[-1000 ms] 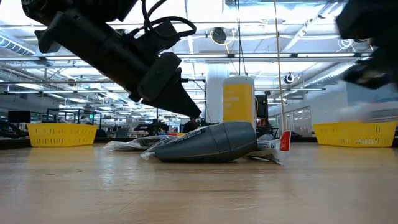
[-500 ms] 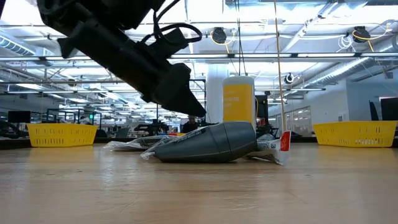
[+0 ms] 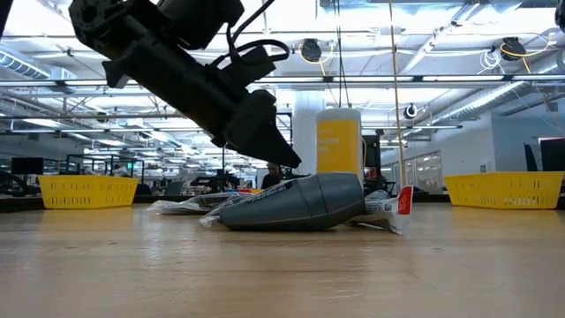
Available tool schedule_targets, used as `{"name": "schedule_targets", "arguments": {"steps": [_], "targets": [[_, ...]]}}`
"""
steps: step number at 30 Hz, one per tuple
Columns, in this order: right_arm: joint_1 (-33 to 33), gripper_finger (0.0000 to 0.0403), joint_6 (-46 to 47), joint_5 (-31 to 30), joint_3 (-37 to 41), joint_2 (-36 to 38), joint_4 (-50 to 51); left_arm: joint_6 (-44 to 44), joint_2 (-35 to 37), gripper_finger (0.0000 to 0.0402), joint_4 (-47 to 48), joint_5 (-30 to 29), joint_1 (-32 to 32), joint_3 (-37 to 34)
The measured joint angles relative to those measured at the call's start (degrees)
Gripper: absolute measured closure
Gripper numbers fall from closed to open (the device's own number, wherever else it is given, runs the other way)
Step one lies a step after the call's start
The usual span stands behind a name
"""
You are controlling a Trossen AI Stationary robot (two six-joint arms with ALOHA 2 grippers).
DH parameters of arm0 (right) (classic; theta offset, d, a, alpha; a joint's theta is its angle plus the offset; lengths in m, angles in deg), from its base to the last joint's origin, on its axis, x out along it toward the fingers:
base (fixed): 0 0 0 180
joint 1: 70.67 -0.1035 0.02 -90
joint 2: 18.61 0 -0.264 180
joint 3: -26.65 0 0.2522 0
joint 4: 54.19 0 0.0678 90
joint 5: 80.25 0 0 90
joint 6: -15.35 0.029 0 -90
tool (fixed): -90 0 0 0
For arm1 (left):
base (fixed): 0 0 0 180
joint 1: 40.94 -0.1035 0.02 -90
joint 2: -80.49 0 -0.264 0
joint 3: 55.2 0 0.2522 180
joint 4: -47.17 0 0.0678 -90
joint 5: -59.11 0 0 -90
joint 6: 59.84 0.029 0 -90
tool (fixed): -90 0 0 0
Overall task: Pick & Place Travel size toiletries
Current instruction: Put the white toothpaste into the right yellow bin, then put the black hairbrush into the left yellow bin
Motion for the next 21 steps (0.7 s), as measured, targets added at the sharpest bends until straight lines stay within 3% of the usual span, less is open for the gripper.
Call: {"name": "schedule_targets", "arguments": {"steps": [5, 15, 18, 21], "targets": [[0.2, 0.0361, -0.6, -2.0, 0.0, -0.9, 2.1, 0.1, 0.0, 0.0124, 0.0, 0.0, 0.0, 0.0], [0.2, 0.0263, -1.3, -4.9, 0.0, 3.6, -2.5, 1.5, 0.0, 0.0124, -1.5, 0.1, 0.0, 0.0], [0.4, 0.025, -10.2, -11.9, 0.0, 6.9, -9.5, 3.1, 0.0, 0.0124, -3.2, 0.0, 0.6, 0.0], [1.3, 0.0246, -29.0, -22.3, 0.0, 8.8, -16.3, 5.4, 0.0, 0.0124, -4.8, 0.1, 1.7, 0.0]]}}
